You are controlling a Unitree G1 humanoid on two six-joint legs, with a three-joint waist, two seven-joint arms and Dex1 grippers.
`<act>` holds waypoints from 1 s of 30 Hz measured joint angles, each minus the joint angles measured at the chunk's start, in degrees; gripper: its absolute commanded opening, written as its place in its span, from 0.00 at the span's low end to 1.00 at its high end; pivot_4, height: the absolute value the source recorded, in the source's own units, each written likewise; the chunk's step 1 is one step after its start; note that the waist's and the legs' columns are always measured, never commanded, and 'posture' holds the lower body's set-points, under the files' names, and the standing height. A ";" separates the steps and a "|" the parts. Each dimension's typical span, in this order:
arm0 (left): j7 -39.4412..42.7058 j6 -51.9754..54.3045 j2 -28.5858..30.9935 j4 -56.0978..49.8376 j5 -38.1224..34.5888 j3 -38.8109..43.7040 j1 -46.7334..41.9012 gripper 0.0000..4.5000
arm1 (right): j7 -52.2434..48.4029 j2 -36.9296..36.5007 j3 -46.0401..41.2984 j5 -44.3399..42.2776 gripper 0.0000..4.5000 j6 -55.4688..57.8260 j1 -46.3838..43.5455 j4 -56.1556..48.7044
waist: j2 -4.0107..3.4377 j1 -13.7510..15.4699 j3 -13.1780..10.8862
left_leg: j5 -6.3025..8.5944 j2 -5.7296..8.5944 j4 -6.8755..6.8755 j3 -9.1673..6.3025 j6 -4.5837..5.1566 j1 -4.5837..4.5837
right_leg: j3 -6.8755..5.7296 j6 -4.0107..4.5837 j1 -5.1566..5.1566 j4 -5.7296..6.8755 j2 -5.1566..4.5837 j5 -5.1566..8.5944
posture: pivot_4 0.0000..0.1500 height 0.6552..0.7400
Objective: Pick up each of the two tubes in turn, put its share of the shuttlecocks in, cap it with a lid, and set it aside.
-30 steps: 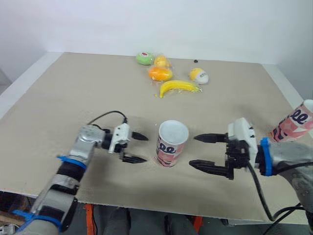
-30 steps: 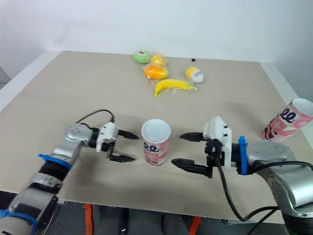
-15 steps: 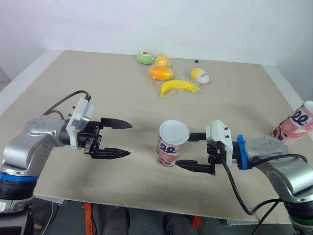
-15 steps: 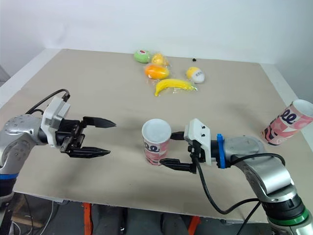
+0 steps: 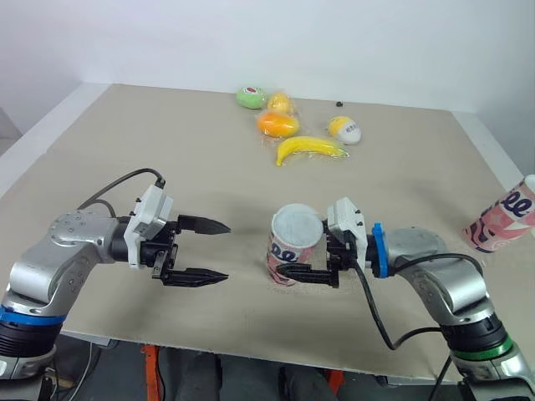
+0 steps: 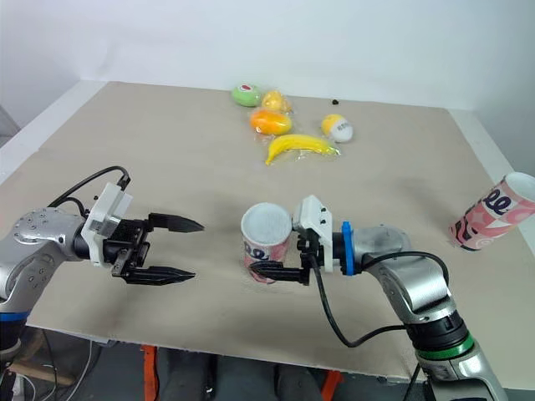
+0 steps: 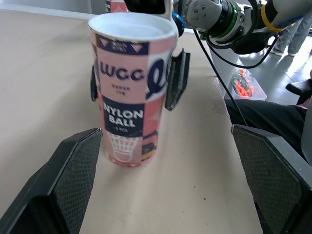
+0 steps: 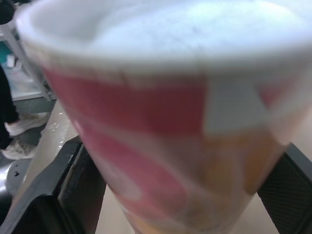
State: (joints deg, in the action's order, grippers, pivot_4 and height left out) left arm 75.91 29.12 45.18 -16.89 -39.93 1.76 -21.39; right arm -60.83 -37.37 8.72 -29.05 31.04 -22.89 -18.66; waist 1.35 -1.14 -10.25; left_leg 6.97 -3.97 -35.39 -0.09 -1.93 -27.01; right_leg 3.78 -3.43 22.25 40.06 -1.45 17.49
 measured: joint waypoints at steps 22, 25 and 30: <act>-4.08 -2.83 -20.00 16.32 3.18 -6.38 -17.75 1.00 | 24.46 -7.08 -30.90 5.74 0.77 -5.66 -2.66 34.07 | -0.07 -0.01 -0.02 | -0.02 0.16 -0.02 0.06 0.07 -0.05 | 0.20 -0.08 0.01 -0.02 -0.01 -0.19 | 1.00 0.46; -4.61 -4.34 -22.12 19.23 5.29 -7.58 -18.76 1.00 | 25.95 -6.79 -32.09 5.71 0.77 -6.45 -2.68 36.05 | -0.19 -0.43 -0.03 | -0.02 0.15 0.01 0.10 0.08 -0.05 | 0.27 -0.08 0.06 -0.01 0.02 -0.18 | 1.00 0.46; -5.65 -6.73 -23.83 23.30 8.69 -8.55 -20.01 1.00 | 26.13 -5.51 -32.05 5.61 0.77 -6.65 -2.44 36.05 | -0.22 -0.40 -0.02 | -0.03 0.17 -0.05 0.10 0.06 -0.04 | 0.29 -0.15 0.02 0.00 -0.01 -0.23 | 1.00 0.46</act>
State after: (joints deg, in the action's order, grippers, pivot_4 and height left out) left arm 70.27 22.39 21.35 6.41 -31.24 -6.79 -41.40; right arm -34.70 -42.88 -23.34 -23.44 24.39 -25.34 17.38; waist 1.13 -1.54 -10.27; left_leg 6.94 -3.80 -35.44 0.02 -1.87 -27.06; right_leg 4.07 -3.58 22.27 40.06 -1.46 17.26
